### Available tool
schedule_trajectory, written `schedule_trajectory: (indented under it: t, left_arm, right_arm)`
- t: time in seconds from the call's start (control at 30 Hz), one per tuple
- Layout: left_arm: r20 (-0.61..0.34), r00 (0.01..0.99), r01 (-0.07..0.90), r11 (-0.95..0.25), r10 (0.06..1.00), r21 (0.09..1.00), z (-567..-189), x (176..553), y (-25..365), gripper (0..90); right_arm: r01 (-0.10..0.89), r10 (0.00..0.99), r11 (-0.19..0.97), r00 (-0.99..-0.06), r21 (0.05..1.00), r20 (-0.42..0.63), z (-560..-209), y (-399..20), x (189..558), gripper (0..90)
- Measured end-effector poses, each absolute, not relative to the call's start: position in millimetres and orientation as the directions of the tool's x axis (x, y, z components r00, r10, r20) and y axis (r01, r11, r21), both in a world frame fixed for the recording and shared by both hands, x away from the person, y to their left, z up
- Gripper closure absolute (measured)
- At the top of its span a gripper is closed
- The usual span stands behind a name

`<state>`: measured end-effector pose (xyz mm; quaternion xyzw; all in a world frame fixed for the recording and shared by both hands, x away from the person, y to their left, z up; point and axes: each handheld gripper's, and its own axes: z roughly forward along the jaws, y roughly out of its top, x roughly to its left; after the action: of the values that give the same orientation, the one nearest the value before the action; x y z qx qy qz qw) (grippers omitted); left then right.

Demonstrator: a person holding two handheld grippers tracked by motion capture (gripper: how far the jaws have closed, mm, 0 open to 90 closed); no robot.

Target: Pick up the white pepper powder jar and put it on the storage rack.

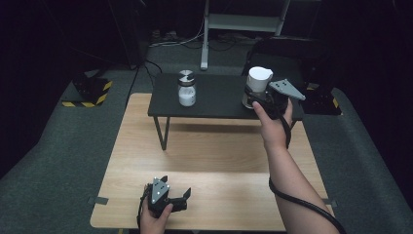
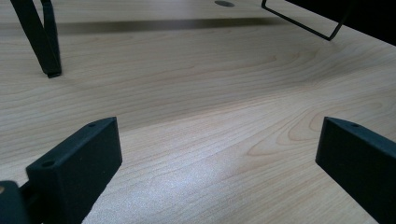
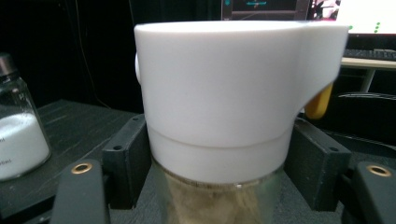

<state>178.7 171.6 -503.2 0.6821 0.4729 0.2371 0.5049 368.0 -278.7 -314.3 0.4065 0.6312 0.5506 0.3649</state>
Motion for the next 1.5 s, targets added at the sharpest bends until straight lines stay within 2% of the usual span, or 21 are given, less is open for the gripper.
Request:
schedule_trajectory:
  t: [0.1,0.13,0.17,0.37,0.67,1.17,1.5]
  left_arm:
    - [-0.161,0.44,0.407,-0.037,0.883,0.913,-503.6,179.0,172.7,0.6]
    - [-0.165,0.439,0.409,-0.033,0.883,0.912,-503.7,179.1,172.9,0.6]
    - [-0.165,0.439,0.409,-0.033,0.883,0.912,-503.7,179.1,172.9,0.5]
    - [-0.159,0.444,0.404,-0.038,0.882,0.914,-503.9,178.8,172.7,0.6]
    - [-0.156,0.446,0.405,-0.043,0.881,0.913,-503.5,179.3,172.5,0.6]
    - [-0.147,0.456,0.402,-0.056,0.878,0.914,-503.2,179.8,172.0,0.6]
    - [-0.14,0.465,0.4,-0.067,0.874,0.914,-502.6,180.4,172.0,0.6]
  right_arm:
    - [0.113,0.915,0.06,-0.403,0.992,-0.01,-314.2,-279.7,367.3,24.7]
    - [0.127,0.914,0.056,-0.407,0.99,0.0,-313.2,-281.3,367.5,20.0]
    - [0.127,0.914,0.056,-0.407,0.99,0.0,-313.2,-281.3,367.5,20.0]
    - [0.132,0.915,0.031,-0.403,0.991,0.025,-318.7,-285.6,362.3,0.4]
    - [0.109,0.897,0.008,-0.441,0.994,0.041,-329.3,-301.7,348.5,0.3]
    - [0.043,0.865,-0.001,-0.502,0.999,0.023,-351.9,-320.0,299.2,0.3]
    - [0.041,0.853,0.005,-0.522,0.999,0.017,-378.4,-333.8,270.1,0.3]
